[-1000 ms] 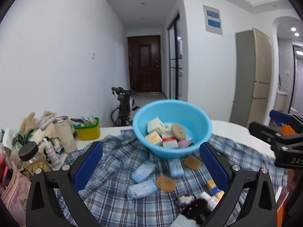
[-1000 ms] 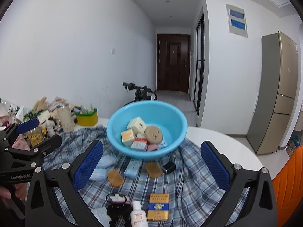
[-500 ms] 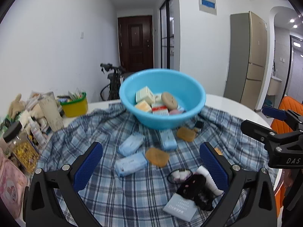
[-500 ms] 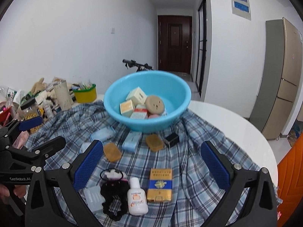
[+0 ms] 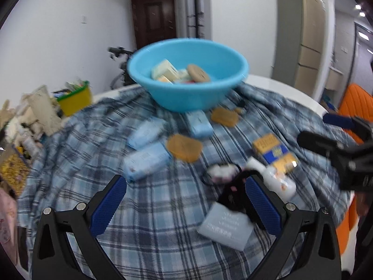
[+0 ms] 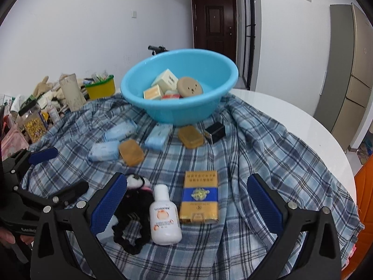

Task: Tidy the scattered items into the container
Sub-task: 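Move both grippers down toward the items on the plaid shirt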

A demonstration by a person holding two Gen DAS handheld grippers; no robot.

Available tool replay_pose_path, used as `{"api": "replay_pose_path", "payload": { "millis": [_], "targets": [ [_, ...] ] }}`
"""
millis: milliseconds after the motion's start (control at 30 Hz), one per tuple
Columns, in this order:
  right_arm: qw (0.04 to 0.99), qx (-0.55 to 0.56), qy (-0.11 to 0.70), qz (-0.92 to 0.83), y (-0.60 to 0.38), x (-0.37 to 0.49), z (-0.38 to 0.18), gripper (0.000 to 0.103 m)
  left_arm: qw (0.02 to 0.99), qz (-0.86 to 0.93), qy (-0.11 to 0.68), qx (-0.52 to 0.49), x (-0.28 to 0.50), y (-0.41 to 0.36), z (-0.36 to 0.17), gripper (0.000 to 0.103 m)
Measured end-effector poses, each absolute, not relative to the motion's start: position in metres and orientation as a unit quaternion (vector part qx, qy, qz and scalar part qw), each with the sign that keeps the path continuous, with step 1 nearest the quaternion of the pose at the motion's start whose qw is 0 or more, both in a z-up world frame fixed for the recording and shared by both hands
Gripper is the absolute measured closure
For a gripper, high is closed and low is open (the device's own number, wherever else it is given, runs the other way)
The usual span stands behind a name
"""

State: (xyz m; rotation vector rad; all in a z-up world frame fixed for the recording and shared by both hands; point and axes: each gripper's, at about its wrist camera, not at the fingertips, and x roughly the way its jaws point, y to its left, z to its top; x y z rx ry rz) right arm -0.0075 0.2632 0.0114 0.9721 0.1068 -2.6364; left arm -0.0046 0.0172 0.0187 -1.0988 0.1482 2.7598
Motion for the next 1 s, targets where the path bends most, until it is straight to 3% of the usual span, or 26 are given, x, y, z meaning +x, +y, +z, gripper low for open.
{"api": "replay_pose_path", "payload": {
  "millis": [167,533,1000],
  "targets": [
    [0.154,0.347,0.033,-0.924,0.271,-0.009,0.008,0.001,0.15,0.903,0.062,-0.398,-0.004,0.02,-0.002,0.0],
    [0.15,0.356,0.027,-0.922,0.27,-0.013,0.002,0.0,0.252,0.837,0.199,-0.443,-0.001,0.043,-0.026,0.0],
    [0.126,0.368,0.011,-0.921,0.288,-0.021,-0.005,0.0,0.281,0.817,0.209,-0.458,-0.01,0.063,-0.046,0.0]
  ]
}}
